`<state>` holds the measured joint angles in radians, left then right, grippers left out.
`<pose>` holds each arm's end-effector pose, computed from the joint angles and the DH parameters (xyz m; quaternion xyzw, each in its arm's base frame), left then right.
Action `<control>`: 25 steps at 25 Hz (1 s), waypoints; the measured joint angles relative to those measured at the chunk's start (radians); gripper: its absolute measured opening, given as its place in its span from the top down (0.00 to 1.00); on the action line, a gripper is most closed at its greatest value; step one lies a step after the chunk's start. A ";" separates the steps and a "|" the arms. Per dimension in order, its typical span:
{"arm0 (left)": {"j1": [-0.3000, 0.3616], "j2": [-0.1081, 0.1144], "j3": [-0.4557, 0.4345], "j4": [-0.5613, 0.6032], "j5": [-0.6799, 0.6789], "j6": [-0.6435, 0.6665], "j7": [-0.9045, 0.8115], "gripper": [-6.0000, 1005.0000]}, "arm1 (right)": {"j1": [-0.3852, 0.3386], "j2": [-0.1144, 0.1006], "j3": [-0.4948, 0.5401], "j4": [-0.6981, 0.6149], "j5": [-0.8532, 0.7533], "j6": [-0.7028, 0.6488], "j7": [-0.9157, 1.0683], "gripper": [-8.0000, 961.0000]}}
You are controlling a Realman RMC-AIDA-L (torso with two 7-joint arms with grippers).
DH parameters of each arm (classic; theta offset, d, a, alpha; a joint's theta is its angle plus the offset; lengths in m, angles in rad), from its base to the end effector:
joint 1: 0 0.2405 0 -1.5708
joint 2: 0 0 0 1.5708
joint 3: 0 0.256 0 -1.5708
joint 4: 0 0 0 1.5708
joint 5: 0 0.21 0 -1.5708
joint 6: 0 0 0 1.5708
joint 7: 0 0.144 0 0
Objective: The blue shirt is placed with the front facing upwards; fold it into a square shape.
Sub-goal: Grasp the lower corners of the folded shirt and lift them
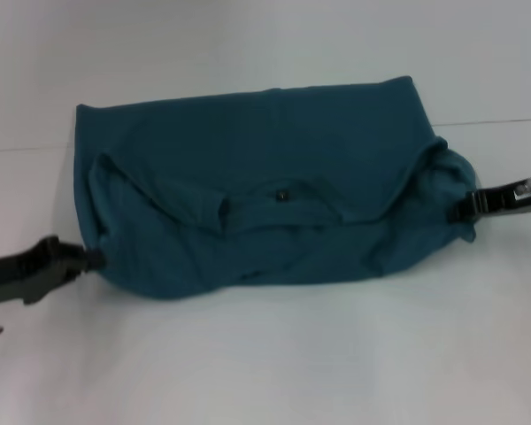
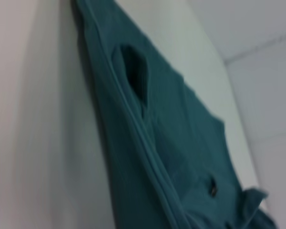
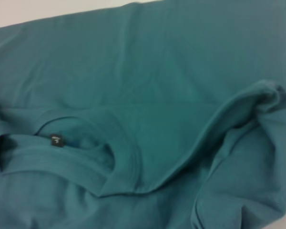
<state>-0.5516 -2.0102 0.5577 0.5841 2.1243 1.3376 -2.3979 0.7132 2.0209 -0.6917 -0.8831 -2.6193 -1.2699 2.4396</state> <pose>-0.3114 0.3555 0.0267 -0.6684 -0.6836 -0.2618 0.1318 0.2777 0.4110 0.0628 -0.7946 0.5369 0.0198 0.2828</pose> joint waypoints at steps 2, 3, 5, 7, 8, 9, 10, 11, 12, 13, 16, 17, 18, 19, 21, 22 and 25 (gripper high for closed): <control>0.002 0.001 -0.001 0.030 0.060 0.048 -0.015 0.97 | -0.007 -0.006 0.000 -0.019 0.001 -0.071 0.000 0.85; 0.005 0.002 -0.002 0.051 0.092 0.080 -0.021 0.97 | -0.012 -0.009 0.000 -0.032 0.000 -0.107 0.000 0.85; 0.015 0.003 -0.002 0.092 0.136 0.149 -0.029 0.97 | -0.024 -0.014 -0.001 -0.061 -0.005 -0.179 0.000 0.85; 0.023 0.004 -0.003 0.123 0.163 0.196 -0.032 0.97 | -0.042 -0.019 -0.004 -0.098 -0.009 -0.250 0.000 0.85; 0.030 0.004 -0.003 0.146 0.181 0.233 -0.033 0.97 | -0.051 -0.021 -0.006 -0.113 -0.010 -0.281 0.001 0.85; 0.036 0.004 -0.004 0.166 0.197 0.268 -0.034 0.97 | -0.059 -0.024 -0.007 -0.129 -0.010 -0.316 0.001 0.85; 0.042 0.004 -0.004 0.182 0.210 0.294 -0.036 0.97 | -0.069 -0.027 -0.007 -0.143 -0.011 -0.351 0.001 0.85; 0.047 0.004 -0.004 0.194 0.221 0.315 -0.038 0.97 | -0.078 -0.031 -0.007 -0.155 -0.011 -0.382 0.001 0.85; 0.054 0.003 -0.004 0.211 0.238 0.342 -0.041 0.97 | -0.085 -0.035 -0.007 -0.166 -0.012 -0.414 0.000 0.85; 0.060 0.002 -0.004 0.224 0.255 0.367 -0.043 0.97 | -0.093 -0.038 -0.007 -0.175 -0.014 -0.438 -0.002 0.85; 0.087 -0.005 -0.003 0.260 0.306 0.454 -0.041 0.97 | -0.112 -0.048 -0.008 -0.194 -0.017 -0.525 -0.023 0.85; 0.092 -0.007 -0.002 0.266 0.312 0.473 -0.037 0.97 | -0.116 -0.050 -0.006 -0.196 -0.017 -0.549 -0.034 0.85; 0.100 -0.011 0.000 0.275 0.318 0.498 -0.031 0.97 | -0.120 -0.052 -0.004 -0.196 -0.017 -0.577 -0.049 0.85; 0.110 -0.015 0.003 0.285 0.326 0.529 -0.022 0.97 | -0.123 -0.055 -0.004 -0.197 -0.018 -0.599 -0.062 0.85; 0.125 -0.022 0.003 0.297 0.342 0.585 0.002 0.97 | -0.129 -0.059 -0.007 -0.195 -0.021 -0.639 -0.083 0.85; 0.132 -0.023 0.001 0.299 0.347 0.608 0.016 0.97 | -0.131 -0.061 -0.008 -0.192 -0.025 -0.660 -0.095 0.85; 0.157 -0.025 -0.004 0.300 0.360 0.677 0.061 0.97 | -0.139 -0.059 -0.024 -0.180 -0.052 -0.706 -0.127 0.85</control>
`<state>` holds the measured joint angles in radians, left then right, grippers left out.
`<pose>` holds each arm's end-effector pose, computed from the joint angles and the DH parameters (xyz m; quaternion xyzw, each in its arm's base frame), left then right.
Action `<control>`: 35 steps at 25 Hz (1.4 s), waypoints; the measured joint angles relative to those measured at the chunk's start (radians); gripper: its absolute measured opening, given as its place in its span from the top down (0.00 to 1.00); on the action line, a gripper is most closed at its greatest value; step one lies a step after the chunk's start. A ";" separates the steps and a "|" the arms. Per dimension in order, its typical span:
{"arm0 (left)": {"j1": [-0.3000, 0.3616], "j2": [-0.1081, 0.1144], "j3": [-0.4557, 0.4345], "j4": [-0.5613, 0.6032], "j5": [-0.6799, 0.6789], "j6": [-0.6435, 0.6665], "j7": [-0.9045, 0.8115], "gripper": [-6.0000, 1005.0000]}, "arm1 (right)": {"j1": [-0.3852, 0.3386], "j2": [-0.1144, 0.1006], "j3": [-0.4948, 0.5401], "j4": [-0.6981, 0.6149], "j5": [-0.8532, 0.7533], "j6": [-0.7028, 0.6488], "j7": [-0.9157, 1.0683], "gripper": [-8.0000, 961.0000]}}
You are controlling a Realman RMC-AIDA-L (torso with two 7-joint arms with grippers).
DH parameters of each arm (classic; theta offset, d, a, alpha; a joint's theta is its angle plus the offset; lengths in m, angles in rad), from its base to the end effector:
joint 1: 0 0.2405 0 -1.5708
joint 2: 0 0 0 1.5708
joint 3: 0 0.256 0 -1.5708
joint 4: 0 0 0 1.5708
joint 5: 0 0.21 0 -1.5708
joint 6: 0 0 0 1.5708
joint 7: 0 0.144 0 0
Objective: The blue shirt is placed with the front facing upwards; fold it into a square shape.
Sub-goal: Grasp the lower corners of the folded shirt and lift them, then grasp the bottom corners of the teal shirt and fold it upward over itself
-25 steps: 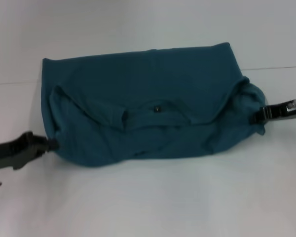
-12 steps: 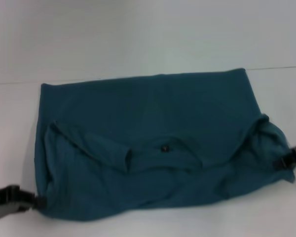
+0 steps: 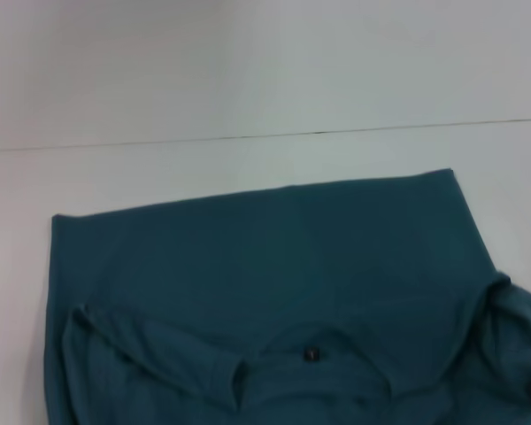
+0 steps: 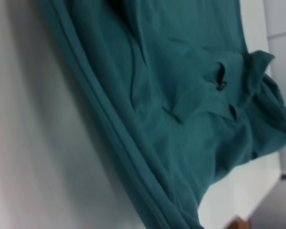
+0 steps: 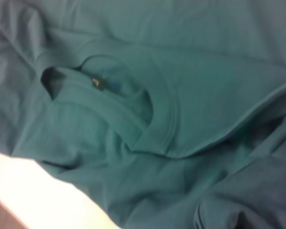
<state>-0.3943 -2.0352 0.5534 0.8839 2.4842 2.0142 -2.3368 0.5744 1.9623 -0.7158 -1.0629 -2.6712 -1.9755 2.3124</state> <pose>-0.3188 0.2339 0.0482 0.7453 0.6601 0.0647 0.0680 0.2905 0.3018 0.0920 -0.8301 0.5443 -0.1136 0.0416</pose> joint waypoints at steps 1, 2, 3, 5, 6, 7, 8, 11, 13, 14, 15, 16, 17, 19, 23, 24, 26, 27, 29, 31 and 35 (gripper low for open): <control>0.005 0.000 0.000 0.000 0.004 0.011 0.007 0.97 | -0.005 0.002 -0.011 0.007 -0.014 -0.007 -0.009 0.85; 0.012 0.000 -0.001 0.000 0.016 0.027 0.018 0.97 | -0.011 0.005 -0.028 0.020 -0.029 -0.007 -0.015 0.85; 0.018 -0.001 -0.001 0.000 0.033 0.038 0.027 0.97 | -0.015 0.006 -0.042 0.033 -0.037 -0.006 -0.020 0.85; 0.023 -0.002 0.000 -0.002 0.065 0.042 0.036 0.97 | -0.024 0.008 -0.070 0.063 -0.047 -0.007 -0.036 0.85; 0.023 -0.003 0.001 -0.005 0.076 0.043 0.041 0.97 | -0.027 0.008 -0.080 0.074 -0.047 -0.007 -0.045 0.85; 0.020 -0.002 0.005 -0.013 0.086 0.046 0.050 0.97 | -0.030 0.008 -0.086 0.083 -0.046 -0.007 -0.058 0.85; 0.012 0.000 0.006 -0.022 0.090 0.048 0.057 0.97 | -0.029 0.007 -0.082 0.092 -0.041 -0.007 -0.072 0.85; -0.028 0.014 -0.002 -0.050 0.086 0.049 0.062 0.97 | -0.014 -0.002 -0.041 0.107 -0.011 -0.005 -0.108 0.85; -0.056 0.024 -0.013 -0.062 0.083 0.047 0.055 0.97 | 0.003 -0.019 0.002 0.128 0.024 0.003 -0.120 0.85; -0.077 0.031 -0.023 -0.072 0.082 0.046 0.049 0.97 | 0.012 -0.031 0.020 0.147 0.044 0.010 -0.124 0.85; -0.097 0.037 -0.031 -0.081 0.082 0.044 0.044 0.97 | 0.021 -0.044 0.035 0.171 0.061 0.023 -0.127 0.85; -0.114 0.043 -0.038 -0.089 0.082 0.042 0.038 0.97 | 0.031 -0.061 0.049 0.207 0.076 0.038 -0.129 0.85; -0.127 0.048 -0.044 -0.095 0.082 0.039 0.032 0.97 | 0.042 -0.079 0.062 0.243 0.089 0.056 -0.131 0.85; -0.166 0.064 -0.063 -0.108 0.082 0.034 0.014 0.97 | 0.059 -0.108 0.083 0.312 0.101 0.102 -0.131 0.85; -0.222 0.092 -0.100 -0.111 0.081 -0.009 -0.041 0.97 | 0.075 -0.138 0.117 0.368 0.107 0.185 -0.117 0.85; -0.230 0.097 -0.106 -0.112 0.081 -0.033 -0.064 0.97 | 0.077 -0.141 0.128 0.369 0.107 0.199 -0.105 0.85; -0.248 0.107 -0.115 -0.113 0.084 -0.088 -0.111 0.97 | 0.081 -0.148 0.145 0.368 0.107 0.226 -0.073 0.85; -0.254 0.110 -0.115 -0.113 0.085 -0.113 -0.128 0.97 | 0.082 -0.151 0.155 0.363 0.107 0.243 -0.049 0.85; -0.263 0.114 -0.116 -0.114 0.087 -0.150 -0.150 0.97 | 0.083 -0.153 0.175 0.353 0.109 0.272 -0.015 0.85; -0.275 0.117 -0.113 -0.119 0.089 -0.195 -0.169 0.97 | 0.083 -0.154 0.200 0.347 0.122 0.297 0.004 0.85; -0.293 0.124 -0.106 -0.136 0.097 -0.277 -0.202 0.97 | 0.085 -0.154 0.222 0.346 0.175 0.345 0.028 0.84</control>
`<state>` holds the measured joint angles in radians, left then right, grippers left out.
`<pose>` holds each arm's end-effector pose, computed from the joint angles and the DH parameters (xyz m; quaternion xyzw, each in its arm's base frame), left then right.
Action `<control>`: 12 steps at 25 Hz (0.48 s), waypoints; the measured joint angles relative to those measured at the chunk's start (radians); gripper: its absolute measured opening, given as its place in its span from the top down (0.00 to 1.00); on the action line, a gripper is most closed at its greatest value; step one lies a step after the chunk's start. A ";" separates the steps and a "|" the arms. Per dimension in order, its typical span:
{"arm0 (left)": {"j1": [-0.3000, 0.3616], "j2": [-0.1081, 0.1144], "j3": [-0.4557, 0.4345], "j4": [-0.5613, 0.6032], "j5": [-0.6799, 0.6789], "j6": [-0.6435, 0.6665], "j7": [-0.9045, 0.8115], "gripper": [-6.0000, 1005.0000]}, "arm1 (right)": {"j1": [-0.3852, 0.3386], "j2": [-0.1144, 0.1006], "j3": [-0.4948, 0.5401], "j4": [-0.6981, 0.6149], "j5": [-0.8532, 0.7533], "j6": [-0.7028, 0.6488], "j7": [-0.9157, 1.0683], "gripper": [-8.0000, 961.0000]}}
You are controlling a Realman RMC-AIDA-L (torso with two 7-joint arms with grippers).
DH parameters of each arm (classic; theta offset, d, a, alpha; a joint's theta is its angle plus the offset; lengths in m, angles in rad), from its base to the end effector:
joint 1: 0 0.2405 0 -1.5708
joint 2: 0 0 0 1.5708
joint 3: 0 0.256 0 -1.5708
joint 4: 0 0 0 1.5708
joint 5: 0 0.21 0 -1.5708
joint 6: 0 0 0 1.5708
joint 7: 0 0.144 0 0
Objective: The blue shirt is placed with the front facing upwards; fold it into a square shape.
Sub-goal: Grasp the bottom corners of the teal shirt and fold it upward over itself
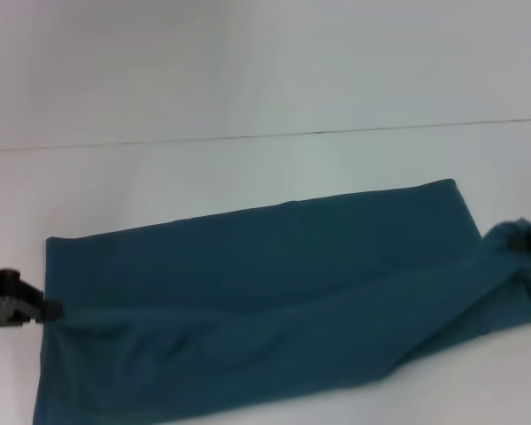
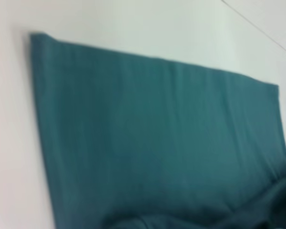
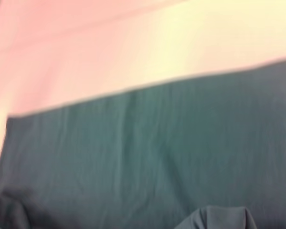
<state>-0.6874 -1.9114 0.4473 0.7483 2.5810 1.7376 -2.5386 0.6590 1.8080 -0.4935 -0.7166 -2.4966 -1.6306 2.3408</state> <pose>-0.2922 0.3495 0.0840 -0.7261 -0.6799 -0.0710 0.0736 0.3114 0.3648 0.1262 -0.7806 0.5995 0.0762 0.1598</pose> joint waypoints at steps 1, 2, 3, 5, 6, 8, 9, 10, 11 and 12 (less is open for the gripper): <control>-0.003 0.000 0.002 -0.001 0.001 -0.019 -0.010 0.97 | 0.001 0.001 0.001 -0.001 0.008 0.017 0.011 0.84; -0.008 -0.001 0.005 -0.001 0.001 -0.050 -0.023 0.97 | 0.005 0.006 -0.001 -0.001 0.013 0.040 0.027 0.84; -0.011 -0.002 0.010 -0.002 0.001 -0.079 -0.032 0.97 | 0.008 0.010 -0.002 -0.001 0.016 0.059 0.039 0.84; -0.018 -0.006 0.023 -0.010 -0.001 -0.127 -0.046 0.97 | 0.016 0.025 -0.006 -0.001 0.016 0.109 0.066 0.84; -0.024 -0.008 0.030 -0.022 -0.003 -0.155 -0.049 0.97 | 0.020 0.032 -0.007 -0.001 0.015 0.126 0.075 0.84; -0.037 -0.012 0.039 -0.047 -0.005 -0.199 -0.051 0.97 | 0.031 0.049 -0.014 0.001 0.012 0.178 0.092 0.84; -0.043 -0.014 0.041 -0.056 -0.006 -0.217 -0.050 0.97 | 0.035 0.055 -0.017 0.003 0.012 0.198 0.098 0.84; -0.048 -0.016 0.041 -0.063 -0.006 -0.236 -0.050 0.97 | 0.038 0.060 -0.020 0.004 0.011 0.217 0.104 0.84; -0.053 -0.019 0.041 -0.070 -0.008 -0.259 -0.049 0.97 | 0.043 0.070 -0.025 0.006 0.011 0.249 0.115 0.84; -0.056 -0.022 0.039 -0.073 -0.010 -0.274 -0.048 0.97 | 0.046 0.075 -0.027 0.007 0.011 0.268 0.123 0.84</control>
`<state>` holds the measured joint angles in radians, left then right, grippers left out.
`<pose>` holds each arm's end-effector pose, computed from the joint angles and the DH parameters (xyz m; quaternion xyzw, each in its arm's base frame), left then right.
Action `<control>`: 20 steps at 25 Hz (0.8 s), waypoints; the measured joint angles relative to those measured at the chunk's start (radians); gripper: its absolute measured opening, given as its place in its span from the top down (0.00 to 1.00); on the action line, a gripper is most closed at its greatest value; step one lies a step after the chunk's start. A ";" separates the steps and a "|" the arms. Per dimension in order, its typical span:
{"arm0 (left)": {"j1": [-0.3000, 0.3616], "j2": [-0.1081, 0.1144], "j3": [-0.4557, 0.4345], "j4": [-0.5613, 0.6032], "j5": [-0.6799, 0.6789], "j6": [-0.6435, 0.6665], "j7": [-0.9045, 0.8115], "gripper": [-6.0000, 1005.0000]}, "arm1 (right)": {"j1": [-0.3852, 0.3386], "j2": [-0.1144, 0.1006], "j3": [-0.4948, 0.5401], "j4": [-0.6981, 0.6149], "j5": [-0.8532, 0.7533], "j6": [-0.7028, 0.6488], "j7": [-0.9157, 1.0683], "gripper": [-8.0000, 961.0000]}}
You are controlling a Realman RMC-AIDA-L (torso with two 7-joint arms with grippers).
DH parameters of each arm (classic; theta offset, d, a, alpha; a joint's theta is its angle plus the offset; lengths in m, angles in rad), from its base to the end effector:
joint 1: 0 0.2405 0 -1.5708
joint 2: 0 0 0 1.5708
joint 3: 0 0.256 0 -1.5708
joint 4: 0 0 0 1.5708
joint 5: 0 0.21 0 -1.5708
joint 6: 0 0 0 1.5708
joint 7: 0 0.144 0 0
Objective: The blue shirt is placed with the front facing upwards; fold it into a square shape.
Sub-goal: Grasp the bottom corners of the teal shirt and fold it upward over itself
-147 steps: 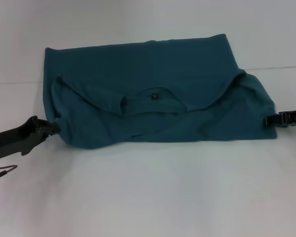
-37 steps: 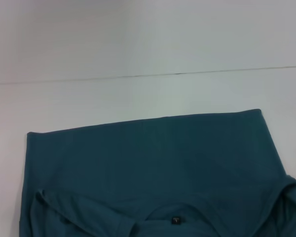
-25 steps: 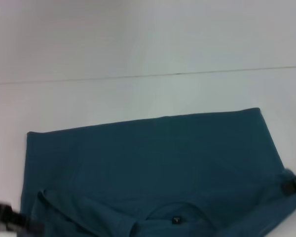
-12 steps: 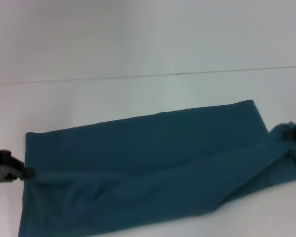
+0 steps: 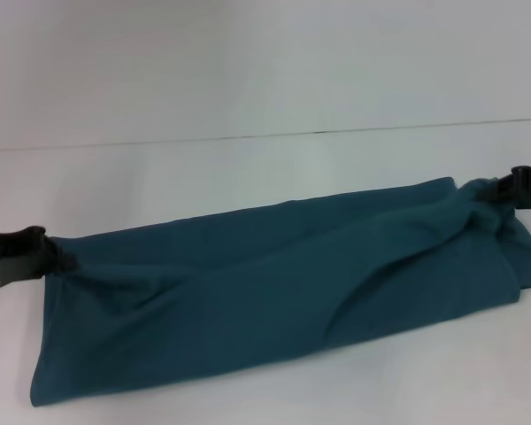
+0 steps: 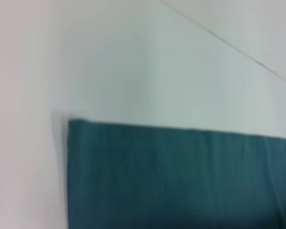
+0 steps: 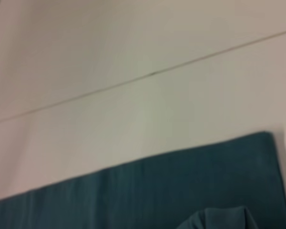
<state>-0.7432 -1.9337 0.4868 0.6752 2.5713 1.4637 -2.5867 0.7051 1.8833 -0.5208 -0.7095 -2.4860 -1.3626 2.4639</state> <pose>-0.2895 0.3886 0.0653 -0.7093 -0.6813 -0.0922 0.1555 0.3032 0.4026 0.1018 -0.7363 0.6230 0.1139 0.2383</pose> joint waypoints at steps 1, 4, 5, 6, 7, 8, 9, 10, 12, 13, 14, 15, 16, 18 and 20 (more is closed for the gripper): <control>-0.003 -0.003 -0.001 -0.003 -0.003 -0.019 0.000 0.97 | 0.003 0.006 -0.005 0.002 0.000 0.018 0.010 0.84; -0.008 -0.015 -0.003 -0.012 -0.027 -0.080 0.004 0.97 | 0.007 0.021 -0.027 0.006 -0.002 0.068 0.040 0.84; -0.010 -0.018 -0.002 -0.016 -0.035 -0.092 0.004 0.97 | 0.008 0.026 -0.036 0.006 -0.003 0.084 0.051 0.84; -0.012 -0.020 0.000 -0.025 -0.045 -0.112 0.005 0.97 | 0.008 0.029 -0.045 0.007 -0.003 0.099 0.062 0.84; -0.014 -0.020 0.000 -0.032 -0.048 -0.129 0.005 0.97 | 0.009 0.032 -0.051 0.007 -0.003 0.112 0.072 0.84; -0.016 -0.020 0.001 -0.040 -0.050 -0.145 0.005 0.97 | 0.010 0.034 -0.057 0.007 -0.004 0.125 0.081 0.84; -0.019 -0.020 0.001 -0.048 -0.051 -0.166 0.005 0.97 | 0.013 0.037 -0.060 0.007 -0.004 0.135 0.087 0.84; -0.021 -0.021 0.001 -0.052 -0.051 -0.185 0.004 0.97 | 0.016 0.039 -0.062 0.007 -0.004 0.145 0.091 0.84; -0.023 -0.026 0.002 -0.056 -0.051 -0.219 0.001 0.97 | 0.022 0.044 -0.064 0.009 -0.005 0.169 0.098 0.84; -0.023 -0.029 0.002 -0.057 -0.052 -0.240 -0.001 0.97 | 0.027 0.046 -0.067 0.013 -0.006 0.187 0.106 0.84; -0.023 -0.032 0.002 -0.058 -0.052 -0.254 -0.002 0.97 | 0.031 0.048 -0.072 0.017 -0.007 0.203 0.115 0.84; -0.023 -0.035 0.003 -0.059 -0.051 -0.279 -0.003 0.97 | 0.035 0.049 -0.078 0.022 -0.008 0.219 0.123 0.84; -0.023 -0.037 0.003 -0.060 -0.050 -0.292 -0.003 0.97 | 0.038 0.049 -0.086 0.030 -0.008 0.237 0.129 0.84; -0.024 -0.041 0.003 -0.071 -0.050 -0.326 -0.003 0.97 | 0.047 0.050 -0.104 0.052 -0.008 0.271 0.133 0.84; -0.026 -0.043 0.003 -0.079 -0.050 -0.350 -0.002 0.97 | 0.056 0.050 -0.119 0.078 -0.008 0.297 0.133 0.84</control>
<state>-0.7688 -1.9766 0.4893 0.5959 2.5208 1.1135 -2.5892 0.7611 1.9328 -0.6396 -0.6316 -2.4943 -1.0659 2.5973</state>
